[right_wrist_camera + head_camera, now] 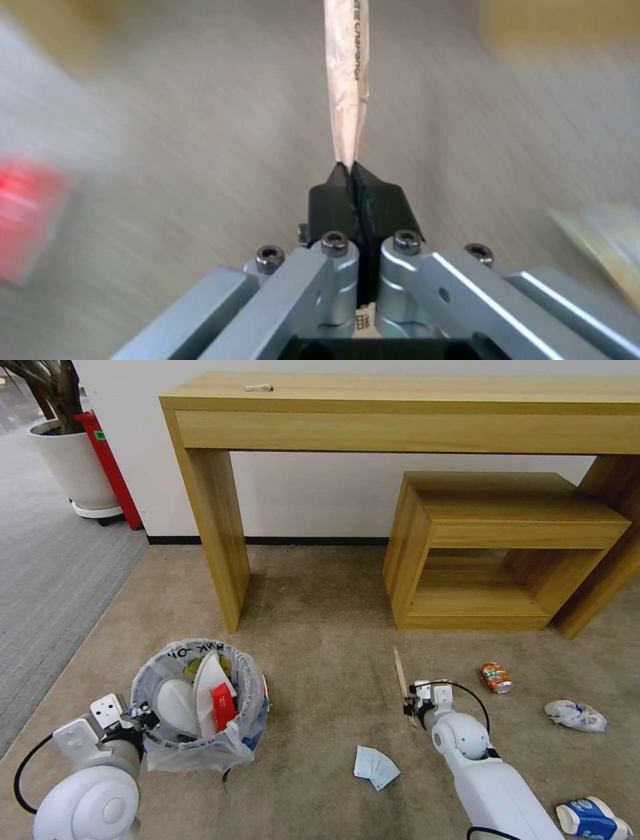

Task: Pick up the trash bin and place the garbage on the floor into it.

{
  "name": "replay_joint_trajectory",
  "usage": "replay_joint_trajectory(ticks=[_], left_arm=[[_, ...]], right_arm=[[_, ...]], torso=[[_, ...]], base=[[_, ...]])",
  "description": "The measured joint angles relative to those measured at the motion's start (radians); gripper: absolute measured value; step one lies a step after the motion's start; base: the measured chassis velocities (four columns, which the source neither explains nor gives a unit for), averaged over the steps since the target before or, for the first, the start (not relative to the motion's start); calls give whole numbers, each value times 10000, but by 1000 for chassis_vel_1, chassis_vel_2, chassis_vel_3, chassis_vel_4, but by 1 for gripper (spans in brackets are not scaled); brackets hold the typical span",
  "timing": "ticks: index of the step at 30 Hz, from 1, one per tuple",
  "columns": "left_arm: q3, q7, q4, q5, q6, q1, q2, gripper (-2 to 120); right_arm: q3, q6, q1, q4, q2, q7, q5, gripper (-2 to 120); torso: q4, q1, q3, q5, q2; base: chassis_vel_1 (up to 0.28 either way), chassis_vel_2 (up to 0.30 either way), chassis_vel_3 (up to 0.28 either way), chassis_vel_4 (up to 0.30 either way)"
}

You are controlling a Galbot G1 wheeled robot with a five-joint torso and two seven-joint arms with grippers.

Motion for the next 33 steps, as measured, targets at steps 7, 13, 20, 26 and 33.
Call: replay_joint_trajectory(ticks=[7,13,20,26,33], left_arm=[[508,-23,-147,170,7,146,-141,1],[1003,-144,-284,200,30,271,-293,1],[1147,-161,-274,242,32,265,-335,1],[1115,-159,-118,242,38,180,-325,1],[1099,-146,-1,228,43,99,-310,1]], right_arm=[[-479,3535,-66,1403,74,-3753,1849,0],[-2076,4522,436,2296,418,-5259,3630,0],[-3310,4817,750,1667,702,-5654,3704,0],[-3970,4922,836,1215,808,-6102,3497,0],[-4074,4982,684,1017,678,-6657,2980,0]], torso=[[0,0,0,-2,0],[1,-1,-1,-2,1],[1,0,0,-2,0],[2,-1,0,-1,0],[1,0,0,-1,0]], base=[[0,0,0,0],[0,0,0,0],[0,0,0,0],[0,0,0,0],[0,0,0,0]])
